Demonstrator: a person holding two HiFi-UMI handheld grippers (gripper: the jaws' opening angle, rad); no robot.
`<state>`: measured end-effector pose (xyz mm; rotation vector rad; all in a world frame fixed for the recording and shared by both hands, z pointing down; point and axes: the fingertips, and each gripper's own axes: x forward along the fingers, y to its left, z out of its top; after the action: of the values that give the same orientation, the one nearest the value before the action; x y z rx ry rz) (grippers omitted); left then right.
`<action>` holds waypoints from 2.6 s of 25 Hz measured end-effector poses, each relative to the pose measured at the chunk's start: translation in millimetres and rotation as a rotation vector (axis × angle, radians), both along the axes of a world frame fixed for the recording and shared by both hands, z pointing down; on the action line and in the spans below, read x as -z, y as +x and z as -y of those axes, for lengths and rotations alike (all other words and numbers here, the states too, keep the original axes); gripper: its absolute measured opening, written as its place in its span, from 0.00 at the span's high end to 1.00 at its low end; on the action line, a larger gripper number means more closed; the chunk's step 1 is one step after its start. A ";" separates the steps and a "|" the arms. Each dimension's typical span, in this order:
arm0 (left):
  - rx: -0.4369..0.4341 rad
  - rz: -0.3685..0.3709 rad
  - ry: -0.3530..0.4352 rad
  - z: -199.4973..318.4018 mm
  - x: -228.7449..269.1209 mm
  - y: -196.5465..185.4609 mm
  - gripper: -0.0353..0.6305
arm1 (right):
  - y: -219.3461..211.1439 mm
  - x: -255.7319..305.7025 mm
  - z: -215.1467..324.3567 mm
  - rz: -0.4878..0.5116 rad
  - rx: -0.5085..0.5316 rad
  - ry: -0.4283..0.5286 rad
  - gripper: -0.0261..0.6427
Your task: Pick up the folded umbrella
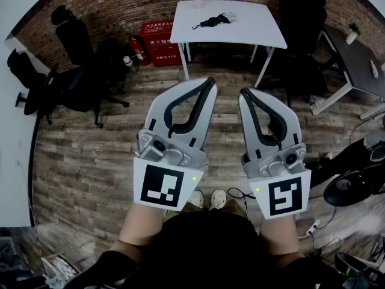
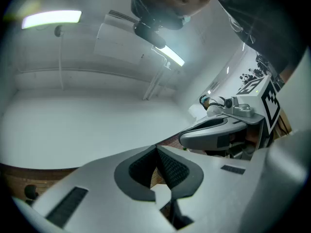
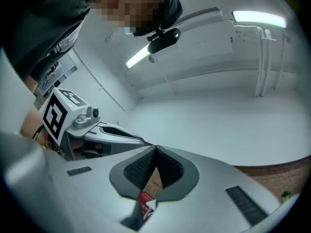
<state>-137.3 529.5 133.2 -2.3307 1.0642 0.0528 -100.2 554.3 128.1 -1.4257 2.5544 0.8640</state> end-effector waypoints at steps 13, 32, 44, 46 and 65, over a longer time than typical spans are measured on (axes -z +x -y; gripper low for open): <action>0.018 0.001 -0.011 0.3 -0.4 15.2 0.93 | 16.6 -5.7 -0.8 -0.002 0.005 -0.011 0.92; 0.039 0.014 -0.011 -12.2 -8.2 68.7 0.93 | 70.0 -12.9 -16.3 0.044 0.034 -0.010 0.92; 0.033 0.033 -0.007 -12.7 -6.2 85.5 0.93 | 85.2 -14.5 -16.5 0.059 0.035 -0.012 0.92; 0.034 0.039 -0.002 -12.5 -7.1 85.9 0.93 | 85.8 -14.9 -15.8 0.064 0.032 -0.005 0.92; 0.015 0.061 0.031 62.4 -49.4 88.0 0.93 | 82.8 -52.4 55.9 0.085 0.046 0.020 0.92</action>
<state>-49.3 467.0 182.6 -2.2813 1.0441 -0.0070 -17.4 498.4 180.6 -1.3619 2.4988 0.8015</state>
